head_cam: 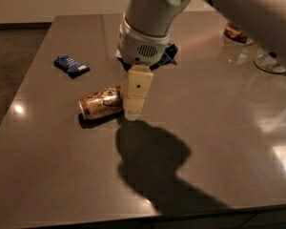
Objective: Place orange can upright
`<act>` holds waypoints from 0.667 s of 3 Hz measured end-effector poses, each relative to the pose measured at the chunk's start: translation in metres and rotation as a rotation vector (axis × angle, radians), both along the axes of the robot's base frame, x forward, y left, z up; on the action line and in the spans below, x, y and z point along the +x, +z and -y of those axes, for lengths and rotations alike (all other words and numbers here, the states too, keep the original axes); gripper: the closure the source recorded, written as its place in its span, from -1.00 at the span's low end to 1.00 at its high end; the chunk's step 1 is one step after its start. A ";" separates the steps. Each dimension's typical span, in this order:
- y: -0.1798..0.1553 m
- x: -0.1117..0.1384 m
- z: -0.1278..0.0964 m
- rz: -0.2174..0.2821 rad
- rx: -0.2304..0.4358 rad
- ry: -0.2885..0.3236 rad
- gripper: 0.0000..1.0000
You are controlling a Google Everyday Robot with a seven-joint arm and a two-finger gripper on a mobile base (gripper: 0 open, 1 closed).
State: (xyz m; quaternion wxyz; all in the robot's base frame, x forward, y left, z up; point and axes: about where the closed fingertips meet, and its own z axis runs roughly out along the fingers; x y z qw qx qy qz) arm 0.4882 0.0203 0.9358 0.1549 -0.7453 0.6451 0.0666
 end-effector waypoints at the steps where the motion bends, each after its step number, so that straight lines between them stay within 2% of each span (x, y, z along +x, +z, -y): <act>1: -0.016 0.004 -0.033 -0.013 -0.023 0.049 -1.00; 2: -0.031 0.003 -0.058 -0.013 -0.055 0.098 -1.00</act>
Offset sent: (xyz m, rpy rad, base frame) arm -0.0026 0.0882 -0.0563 -0.1143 0.0202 0.1682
